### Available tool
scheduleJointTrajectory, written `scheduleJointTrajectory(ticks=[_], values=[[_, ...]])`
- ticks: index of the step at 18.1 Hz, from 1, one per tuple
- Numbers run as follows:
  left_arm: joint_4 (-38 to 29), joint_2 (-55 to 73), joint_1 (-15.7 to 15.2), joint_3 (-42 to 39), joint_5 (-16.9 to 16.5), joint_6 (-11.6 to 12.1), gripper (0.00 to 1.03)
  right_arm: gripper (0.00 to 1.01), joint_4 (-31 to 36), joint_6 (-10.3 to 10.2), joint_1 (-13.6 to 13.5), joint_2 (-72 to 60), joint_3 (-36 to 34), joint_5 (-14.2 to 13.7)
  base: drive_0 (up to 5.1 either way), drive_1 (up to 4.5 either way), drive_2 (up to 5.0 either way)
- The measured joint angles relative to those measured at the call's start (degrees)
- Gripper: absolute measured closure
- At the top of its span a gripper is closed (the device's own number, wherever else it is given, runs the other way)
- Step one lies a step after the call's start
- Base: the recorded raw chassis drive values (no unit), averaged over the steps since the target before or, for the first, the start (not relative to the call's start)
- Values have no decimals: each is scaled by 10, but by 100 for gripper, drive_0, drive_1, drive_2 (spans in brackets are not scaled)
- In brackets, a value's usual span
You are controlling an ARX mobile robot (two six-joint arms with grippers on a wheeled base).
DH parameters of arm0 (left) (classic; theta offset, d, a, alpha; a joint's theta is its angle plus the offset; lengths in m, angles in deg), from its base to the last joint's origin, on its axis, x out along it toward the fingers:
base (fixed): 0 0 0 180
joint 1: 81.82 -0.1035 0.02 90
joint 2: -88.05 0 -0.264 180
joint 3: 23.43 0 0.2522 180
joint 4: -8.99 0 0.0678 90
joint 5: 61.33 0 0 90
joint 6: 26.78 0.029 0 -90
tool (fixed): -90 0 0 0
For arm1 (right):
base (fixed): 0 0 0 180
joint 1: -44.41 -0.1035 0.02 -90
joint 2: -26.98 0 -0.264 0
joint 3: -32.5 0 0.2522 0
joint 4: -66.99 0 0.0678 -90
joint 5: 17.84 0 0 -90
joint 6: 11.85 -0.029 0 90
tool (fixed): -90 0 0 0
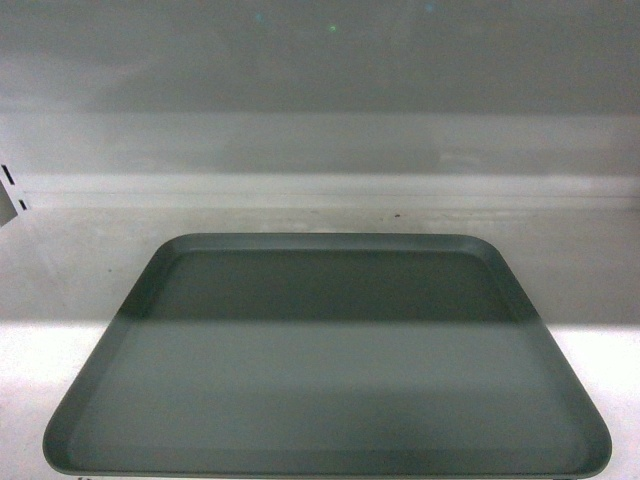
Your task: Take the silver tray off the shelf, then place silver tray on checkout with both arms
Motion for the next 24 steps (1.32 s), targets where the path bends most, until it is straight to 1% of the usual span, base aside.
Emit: scheduleJointTrajectory(ticks=[9,10,11,12,14,16,17,18,19,20,21,22,24], values=[[0,0,0,0,0,0,5,3,0,0,0,0,0,0,0,0,0],[108,108,41,63,86,-11,5,3,-29,-57,-7,-77,19,-26,0,0,0],[27,186,23,73,80,-9,5,3,99,-85,-5,-207,25,0,0,0,0],[-31,244,31,73,71,-11,5,3,170,-85,-18,-275,28,4,0,0,0],[-81,292,46,73,66,-12,5,3,230,-84,-31,-335,28,9,0,0,0],[-143,354,60,73,60,-18,5,3,310,-79,-50,-421,28,9,0,0,0],[-177,389,68,73,59,-24,5,3,336,-79,-57,-449,28,8,0,0,0],[-221,436,78,73,59,-29,5,3,388,-75,-73,-508,30,9,0,0,0],[-276,499,89,73,59,-32,5,3,434,-70,-84,-558,32,8,0,0,0],[-397,652,114,83,60,-42,5,3,552,-59,-102,-713,58,4,0,0,0],[-461,737,120,111,58,-42,5,3,604,-57,-105,-797,83,2,0,0,0],[-477,761,121,119,54,-41,5,3,620,-57,-106,-832,95,0,0,0,0],[-491,787,120,128,49,-41,5,3,630,-57,-106,-857,104,0,0,0,0]])
